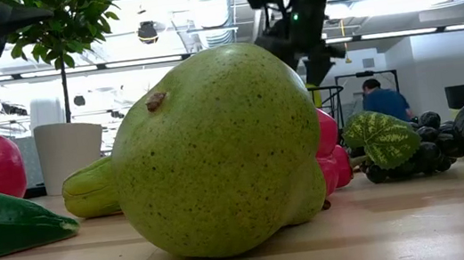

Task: Build produce basket
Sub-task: Put the green apple into the black wire basket

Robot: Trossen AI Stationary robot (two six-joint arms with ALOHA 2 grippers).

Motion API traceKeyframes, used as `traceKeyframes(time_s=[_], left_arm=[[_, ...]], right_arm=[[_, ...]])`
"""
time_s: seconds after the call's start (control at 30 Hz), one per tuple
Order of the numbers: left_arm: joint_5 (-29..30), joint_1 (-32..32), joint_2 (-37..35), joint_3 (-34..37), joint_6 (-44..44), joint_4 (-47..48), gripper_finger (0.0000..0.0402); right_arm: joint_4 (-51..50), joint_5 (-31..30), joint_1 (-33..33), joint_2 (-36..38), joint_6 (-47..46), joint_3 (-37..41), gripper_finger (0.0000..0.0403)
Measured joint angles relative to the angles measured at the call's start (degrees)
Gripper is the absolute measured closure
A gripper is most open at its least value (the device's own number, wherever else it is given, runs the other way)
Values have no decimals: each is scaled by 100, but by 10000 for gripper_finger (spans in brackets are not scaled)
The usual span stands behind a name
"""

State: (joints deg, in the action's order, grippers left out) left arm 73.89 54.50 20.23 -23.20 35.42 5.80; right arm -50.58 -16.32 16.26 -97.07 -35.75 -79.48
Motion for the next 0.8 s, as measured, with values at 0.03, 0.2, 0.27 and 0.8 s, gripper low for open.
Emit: traceKeyframes(time_s=[0.03, 0.2, 0.27, 0.8], left_arm=[[0, 0, 1, 0, 0, 0, 86], [0, 2, 0, 0, 40, 0, 86], [0, 1, 1, 1, 44, 0, 86], [28, 2, 0, 2, 85, -4, 86]], right_arm=[[-3, 0, -1, -78, 0, 0, 91], [-3, 17, -3, -368, 8, -7, 91], [-21, 67, -2, -509, 22, -7, 91], [-55, 205, 40, -711, 355, -7, 87]])
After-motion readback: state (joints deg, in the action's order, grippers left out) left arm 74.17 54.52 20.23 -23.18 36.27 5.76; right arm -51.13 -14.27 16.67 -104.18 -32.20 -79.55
